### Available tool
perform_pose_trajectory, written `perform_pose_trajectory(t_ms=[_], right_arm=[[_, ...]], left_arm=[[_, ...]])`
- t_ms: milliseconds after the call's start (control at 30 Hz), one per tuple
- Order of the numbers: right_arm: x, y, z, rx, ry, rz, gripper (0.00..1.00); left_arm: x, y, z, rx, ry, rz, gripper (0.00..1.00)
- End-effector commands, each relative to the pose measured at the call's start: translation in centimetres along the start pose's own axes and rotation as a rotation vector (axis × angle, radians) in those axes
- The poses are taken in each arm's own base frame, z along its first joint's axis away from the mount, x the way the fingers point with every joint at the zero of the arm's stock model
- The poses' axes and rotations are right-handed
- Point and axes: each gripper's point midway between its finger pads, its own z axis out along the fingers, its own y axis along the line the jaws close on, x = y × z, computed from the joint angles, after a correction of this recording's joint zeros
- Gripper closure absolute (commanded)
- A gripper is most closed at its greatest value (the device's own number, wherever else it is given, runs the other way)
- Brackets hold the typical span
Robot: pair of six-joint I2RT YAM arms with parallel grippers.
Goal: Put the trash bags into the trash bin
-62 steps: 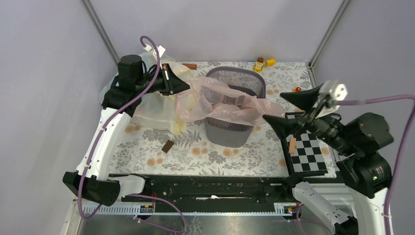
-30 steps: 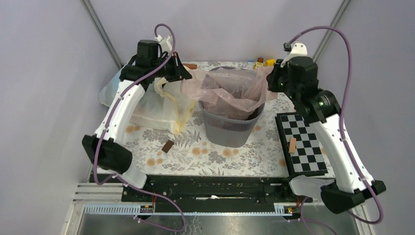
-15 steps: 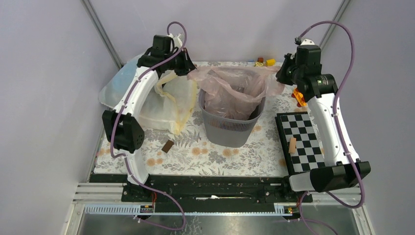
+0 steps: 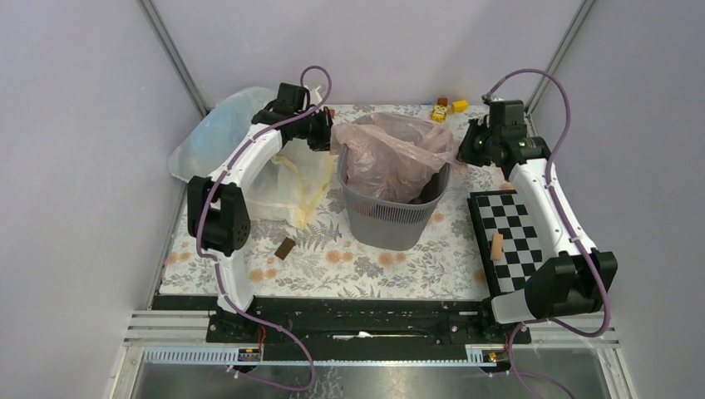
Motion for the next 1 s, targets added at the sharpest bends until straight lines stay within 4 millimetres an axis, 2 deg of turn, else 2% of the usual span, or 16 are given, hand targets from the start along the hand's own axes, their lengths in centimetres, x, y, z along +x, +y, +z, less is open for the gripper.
perform_pose_trajectory(t_ms=[0, 133, 300, 367, 433, 533, 700, 767, 867, 967], right_arm=[[1.6, 1.4, 1.8, -0.117, 0.035, 0.047, 0.95], [3.5, 1.6, 2.7, -0.16, 0.073, 0.076, 0.98], [3.4, 0.9, 1.8, -0.124, 0.026, 0.071, 0.98], [3.2, 0.5, 1.3, -0.104, 0.007, 0.065, 0.9], [2.7, 0.2, 0.4, -0.08, -0.03, 0.063, 0.88], [1.2, -0.1, -1.3, -0.047, -0.104, 0.059, 0.83], [-0.1, -0.7, -3.3, 0.002, -0.185, 0.06, 0.79], [-0.1, -0.8, -3.4, 0.003, -0.192, 0.06, 0.79], [0.2, -0.7, -3.1, -0.008, -0.177, 0.058, 0.77], [0.3, -0.6, -2.8, -0.018, -0.171, 0.057, 0.77]], left_arm=[[-0.6, -1.0, 0.0, 0.028, -0.047, 0.041, 0.95], [0.2, -1.1, 1.0, 0.037, -0.034, 0.035, 0.96], [0.0, -1.1, 0.3, 0.017, -0.074, 0.049, 0.96], [-0.4, -1.4, -0.5, 0.008, -0.104, 0.055, 0.92], [-1.2, -1.9, -1.8, -0.007, -0.156, 0.06, 0.81], [-2.8, -3.0, -4.8, -0.025, -0.259, 0.08, 0.57], [-4.5, -2.9, -10.0, -0.068, -0.435, 0.038, 0.37], [-4.7, -2.7, -12.7, -0.051, -0.525, 0.008, 0.31], [-4.3, -2.7, -15.6, -0.029, -0.602, -0.021, 0.22], [-2.9, -3.5, -16.6, 0.028, -0.621, -0.061, 0.09]])
